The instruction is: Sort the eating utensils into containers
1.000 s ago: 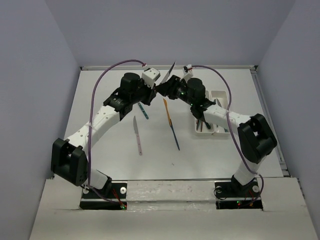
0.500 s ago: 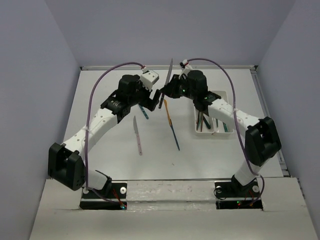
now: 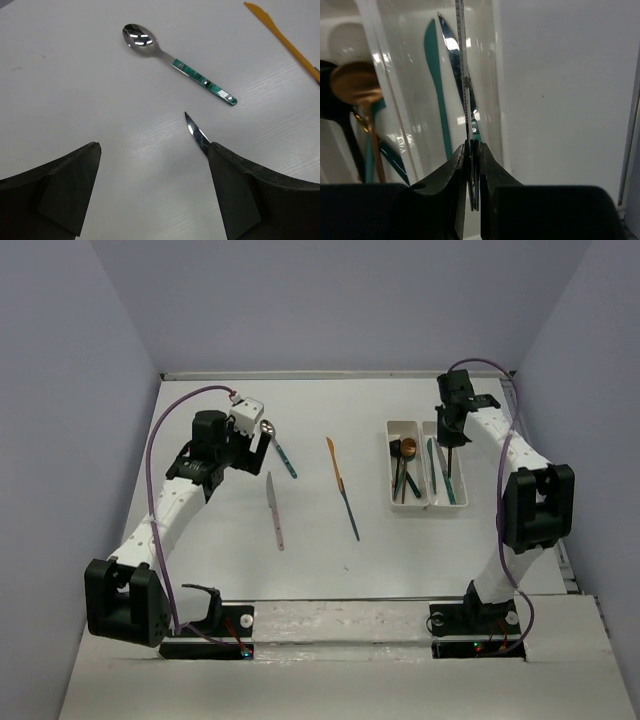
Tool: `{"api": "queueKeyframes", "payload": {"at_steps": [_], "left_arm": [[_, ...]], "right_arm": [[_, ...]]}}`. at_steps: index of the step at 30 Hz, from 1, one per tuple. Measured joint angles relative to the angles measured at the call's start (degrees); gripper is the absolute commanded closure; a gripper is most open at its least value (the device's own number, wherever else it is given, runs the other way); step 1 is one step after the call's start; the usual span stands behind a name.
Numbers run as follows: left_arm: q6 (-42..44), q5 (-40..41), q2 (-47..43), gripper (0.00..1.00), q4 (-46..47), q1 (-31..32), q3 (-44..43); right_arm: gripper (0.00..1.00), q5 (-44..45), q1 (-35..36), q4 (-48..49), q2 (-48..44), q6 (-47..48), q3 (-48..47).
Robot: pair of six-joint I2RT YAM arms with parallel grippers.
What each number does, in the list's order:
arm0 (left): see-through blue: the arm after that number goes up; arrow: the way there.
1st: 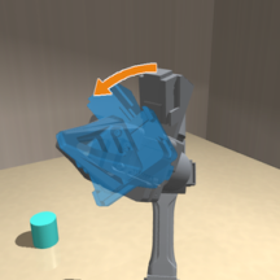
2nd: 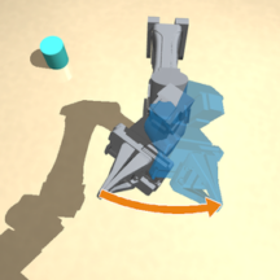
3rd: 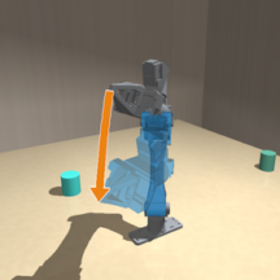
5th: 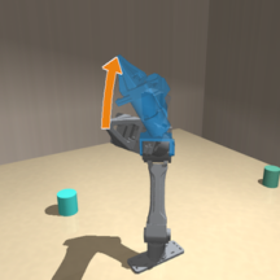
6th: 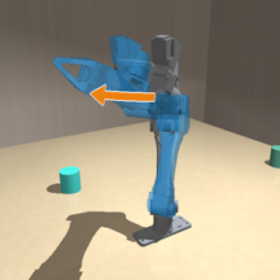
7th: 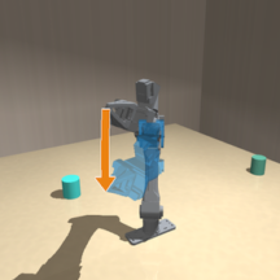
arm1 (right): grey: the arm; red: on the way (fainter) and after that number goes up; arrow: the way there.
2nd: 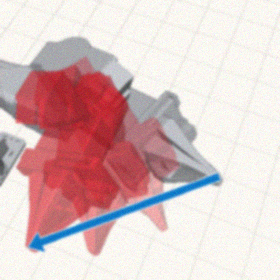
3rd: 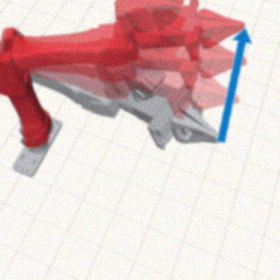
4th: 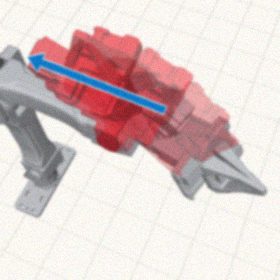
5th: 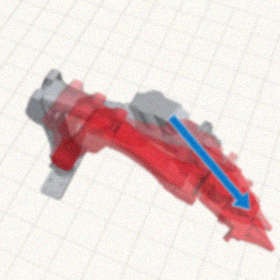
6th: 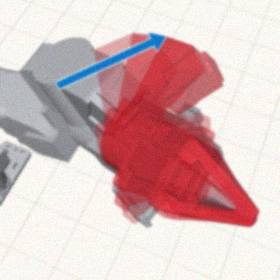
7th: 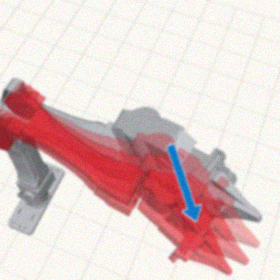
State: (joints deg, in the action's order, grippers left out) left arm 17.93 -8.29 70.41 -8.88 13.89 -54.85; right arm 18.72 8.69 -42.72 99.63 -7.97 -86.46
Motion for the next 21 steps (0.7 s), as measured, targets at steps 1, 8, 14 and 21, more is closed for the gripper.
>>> {"api": "queueKeyframes", "payload": {"at_steps": [1,8,14,21], "left_arm": [[0.1,0.0,0.0,0.01,0.0,-0.8,0.6],[1.6,-0.2,-3.0,0.01,0.5,-5.2,6.4],[2.6,0.0,-5.1,0.01,1.4,-6.2,8.5],[3.5,0.4,-10.4,0.01,1.8,-8.2,12.4]], "right_arm": [[1.0,0.8,0.0,-1.2,1.3,0.2,0.5],[0.89,2.2,0.0,-2.7,6.3,2.2,2.6],[0.46,1.6,-0.1,-1.6,6.3,3.3,2.6],[0.44,0.5,0.1,-2.0,4.5,3.1,2.6]]}}
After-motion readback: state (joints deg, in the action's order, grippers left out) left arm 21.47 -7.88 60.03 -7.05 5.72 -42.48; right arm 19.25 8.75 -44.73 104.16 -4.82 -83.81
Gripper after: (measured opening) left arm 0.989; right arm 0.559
